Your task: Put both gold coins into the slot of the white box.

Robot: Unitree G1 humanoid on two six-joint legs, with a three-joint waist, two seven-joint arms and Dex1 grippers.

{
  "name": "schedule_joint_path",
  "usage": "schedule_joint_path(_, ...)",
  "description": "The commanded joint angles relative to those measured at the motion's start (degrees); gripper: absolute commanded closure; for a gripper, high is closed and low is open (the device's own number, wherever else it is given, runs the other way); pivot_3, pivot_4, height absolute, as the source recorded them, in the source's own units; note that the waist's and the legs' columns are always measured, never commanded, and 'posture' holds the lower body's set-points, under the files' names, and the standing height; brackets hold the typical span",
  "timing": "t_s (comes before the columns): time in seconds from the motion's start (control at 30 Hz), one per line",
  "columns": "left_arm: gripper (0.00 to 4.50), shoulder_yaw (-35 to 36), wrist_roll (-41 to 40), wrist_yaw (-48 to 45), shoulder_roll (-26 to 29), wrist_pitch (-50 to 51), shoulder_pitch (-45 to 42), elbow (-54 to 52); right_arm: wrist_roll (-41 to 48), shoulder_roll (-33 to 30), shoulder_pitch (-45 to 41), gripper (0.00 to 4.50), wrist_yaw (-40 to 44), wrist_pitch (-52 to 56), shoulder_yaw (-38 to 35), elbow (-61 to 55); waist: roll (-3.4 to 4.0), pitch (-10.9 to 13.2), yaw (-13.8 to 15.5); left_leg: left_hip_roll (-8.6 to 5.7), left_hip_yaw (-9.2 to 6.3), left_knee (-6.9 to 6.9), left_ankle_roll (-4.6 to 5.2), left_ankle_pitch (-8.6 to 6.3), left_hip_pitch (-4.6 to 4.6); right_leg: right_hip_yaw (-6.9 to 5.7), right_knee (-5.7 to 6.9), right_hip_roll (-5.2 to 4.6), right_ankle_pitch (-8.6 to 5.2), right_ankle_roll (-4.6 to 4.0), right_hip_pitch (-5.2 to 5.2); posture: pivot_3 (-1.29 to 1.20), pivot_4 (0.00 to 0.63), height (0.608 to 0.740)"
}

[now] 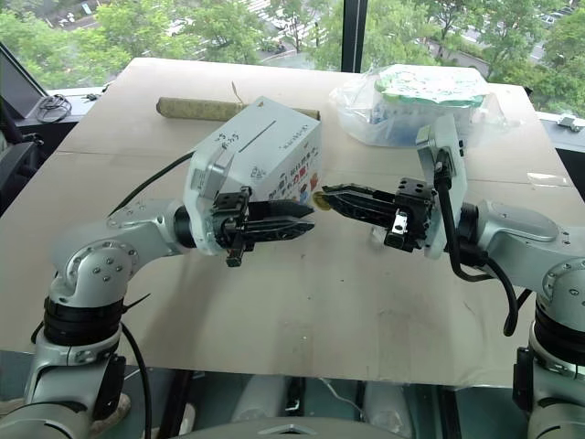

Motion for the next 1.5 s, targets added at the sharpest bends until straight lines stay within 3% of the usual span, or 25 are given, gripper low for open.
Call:
schedule_joint_path(0.03,3.07,-0.1,-1.2,-1.4,-0.6,0.1,-1.6,0.1,3.4,-2.3,-0.8,4.50,-1.9,-3.2,1.0,-1.5,0.00,0.0,0.0,0.00,0.00,0.00,0.00,0.00,0.00,0.01,0.00,-0.01,0.00,0.00,0.00,0.00,0.150,0.740)
schedule_joint_path(0.47,3.07,0.1,-3.3,-4.3,-1.1,2.6,-4.2,1.1,4.5,-7.1,0.5,4.50,-1.2,-8.1,4.7,-3.1,0.00,0.0,0.1,0.01,-0.01,0.00,0.01,0.00,-0.05,0.00,-0.02,-0.02,0.00,0.00,-0.03,0.00,0.150,0.740)
schedule_joint_path(0.57,4.40,0.2,-3.7,-4.4,-1.1,2.9,-4.3,1.2,5.1,-7.8,0.6,4.50,-1.6,-9.0,5.2,-3.5,0.00,0.0,0.1,0.02,-0.01,0.00,0.00,0.00,-0.05,-0.01,-0.02,-0.02,0.00,0.00,-0.03,0.00,0.150,0.740)
schedule_joint_path(0.77,4.48,0.6,-4.1,-4.4,-1.3,2.7,-4.5,1.6,5.1,-8.9,0.7,4.50,-0.8,-10.2,5.9,-3.6,-0.01,0.0,0.1,0.02,-0.02,0.02,0.00,0.00,-0.05,-0.02,-0.02,-0.03,0.00,0.00,-0.02,0.00,0.150,0.740)
schedule_joint_path(0.87,4.48,1.7,-3.6,-3.4,-1.1,1.8,-4.4,1.9,-5.9,-8.3,0.1,4.50,2.3,-13.7,5.9,-3.7,-0.01,0.0,0.1,0.01,-0.02,0.02,0.01,0.00,-0.06,-0.01,-0.03,-0.03,0.00,0.00,-0.02,0.00,0.150,0.740)
schedule_joint_path(0.97,4.50,5.3,-4.0,1.4,-1.1,1.6,-4.9,2.4,-10.8,-9.4,1.6,3.57,6.0,-15.4,3.8,-2.7,-0.01,0.0,0.1,0.02,-0.02,0.02,0.00,0.00,-0.05,-0.01,-0.03,-0.02,0.00,0.00,-0.03,0.00,0.150,0.740)
schedule_joint_path(1.03,4.50,8.2,-4.1,5.8,-0.7,1.4,-5.0,1.8,-15.6,-11.8,2.5,2.71,8.7,-17.0,1.7,-2.9,-0.01,0.0,0.2,0.02,-0.02,0.02,0.00,0.00,-0.06,-0.02,-0.03,-0.03,0.00,0.00,-0.02,0.00,0.150,0.740)
schedule_joint_path(1.13,4.50,11.5,-1.1,16.5,-1.4,0.8,-6.4,0.7,-23.2,-15.5,4.1,1.03,13.0,-19.9,-0.4,-3.4,-0.01,0.0,0.2,0.01,-0.03,0.02,0.00,0.00,-0.09,-0.02,-0.06,-0.05,0.00,0.01,-0.03,0.00,0.150,0.740)
schedule_joint_path(1.17,4.50,11.9,0.4,20.2,-1.3,1.1,-7.1,0.4,-24.6,-16.7,4.9,0.70,15.0,-20.6,-1.1,-3.7,-0.02,0.0,0.2,0.01,-0.04,0.02,0.00,0.00,-0.08,-0.03,-0.06,-0.05,0.00,0.01,-0.02,0.00,0.150,0.740)
schedule_joint_path(1.3,4.50,9.4,15.2,33.0,-0.2,-3.3,-10.0,-1.9,-25.8,-18.8,7.4,0.70,19.9,-22.1,-3.6,-4.9,-0.04,0.0,0.2,-0.01,-0.12,0.02,0.00,0.00,-0.11,-0.09,-0.08,-0.05,0.00,0.01,0.02,0.00,0.150,0.740)
schedule_joint_path(1.37,4.50,5.0,22.0,37.3,3.7,0.9,-12.9,-1.8,-27.4,-18.7,7.4,0.70,20.5,-22.6,-3.2,-4.5,-0.12,0.1,0.1,-0.01,-0.11,0.02,0.00,0.00,-0.11,-0.09,-0.07,-0.04,0.00,0.01,0.01,0.00,0.150,0.740)
schedule_joint_path(1.43,4.50,1.1,25.6,38.1,6.3,4.7,-15.7,0.0,-28.3,-18.5,7.4,0.70,21.6,-22.7,-2.4,-4.1,-0.12,0.1,0.1,-0.01,-0.09,0.02,-0.01,0.00,-0.09,-0.07,-0.07,-0.03,0.00,0.01,0.00,0.00,0.150,0.740)
schedule_joint_path(1.5,4.50,-0.1,24.8,35.8,5.4,6.1,-17.3,2.7,-28.3,-18.2,7.9,0.70,23.7,-23.5,-2.9,-3.9,-0.14,0.1,0.3,-0.01,-0.07,0.02,-0.01,0.00,-0.08,-0.07,-0.06,-0.02,0.00,0.01,0.00,0.00,0.150,0.740)
